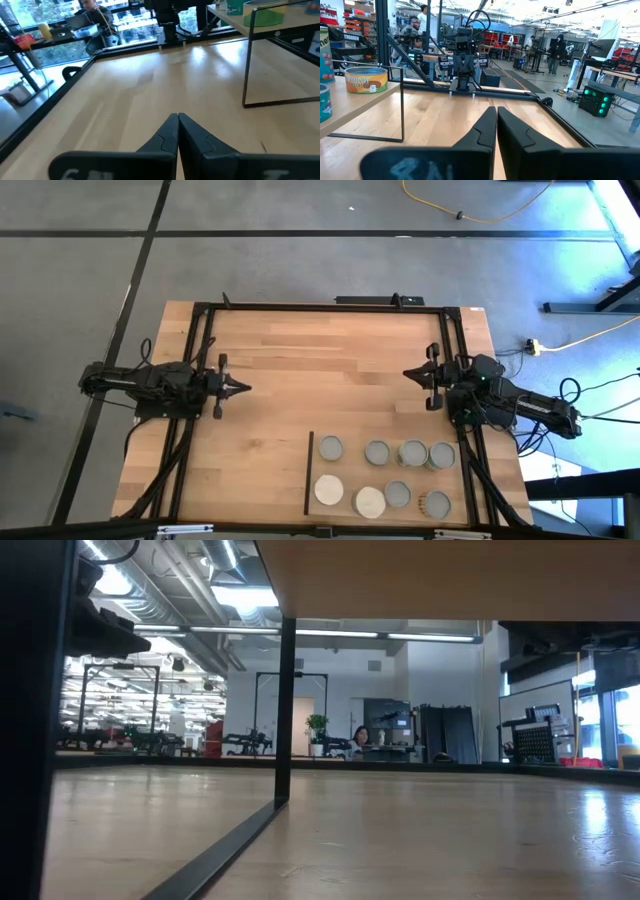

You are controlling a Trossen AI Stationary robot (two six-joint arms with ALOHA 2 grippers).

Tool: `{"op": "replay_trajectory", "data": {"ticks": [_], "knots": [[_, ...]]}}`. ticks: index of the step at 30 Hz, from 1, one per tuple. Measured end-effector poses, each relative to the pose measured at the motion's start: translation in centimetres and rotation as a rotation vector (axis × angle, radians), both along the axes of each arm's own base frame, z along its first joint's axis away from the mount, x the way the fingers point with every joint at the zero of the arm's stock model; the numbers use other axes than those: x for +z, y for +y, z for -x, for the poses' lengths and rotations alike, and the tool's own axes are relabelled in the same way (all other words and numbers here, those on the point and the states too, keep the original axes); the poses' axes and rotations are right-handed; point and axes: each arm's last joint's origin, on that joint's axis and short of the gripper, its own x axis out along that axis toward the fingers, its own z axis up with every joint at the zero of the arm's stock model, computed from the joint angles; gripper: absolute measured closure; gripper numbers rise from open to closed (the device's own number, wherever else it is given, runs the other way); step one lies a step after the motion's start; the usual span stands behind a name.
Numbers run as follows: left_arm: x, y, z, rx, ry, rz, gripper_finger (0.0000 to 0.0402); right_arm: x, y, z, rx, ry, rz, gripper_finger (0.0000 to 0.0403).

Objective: Pick and place cans onto a shelf
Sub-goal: Return to Home Position

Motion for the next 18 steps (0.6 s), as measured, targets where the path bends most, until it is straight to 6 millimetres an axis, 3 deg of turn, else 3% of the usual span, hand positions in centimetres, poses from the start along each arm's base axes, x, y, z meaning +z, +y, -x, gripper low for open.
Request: {"op": "replay_trajectory", "data": {"ticks": [14, 18], "knots": [[0.9, -0.6, -0.1, -0.187, -0.095, 0.054, 0.0401, 0.0, 0.0, 0.0, 0.000, 0.000, 0.000, 0.0385], [-0.2, -0.6, -0.6, -0.184, -0.169, 0.053, 0.0401, 0.0, 0.0, 0.0, 0.000, 0.000, 0.000, 0.0385]]}}
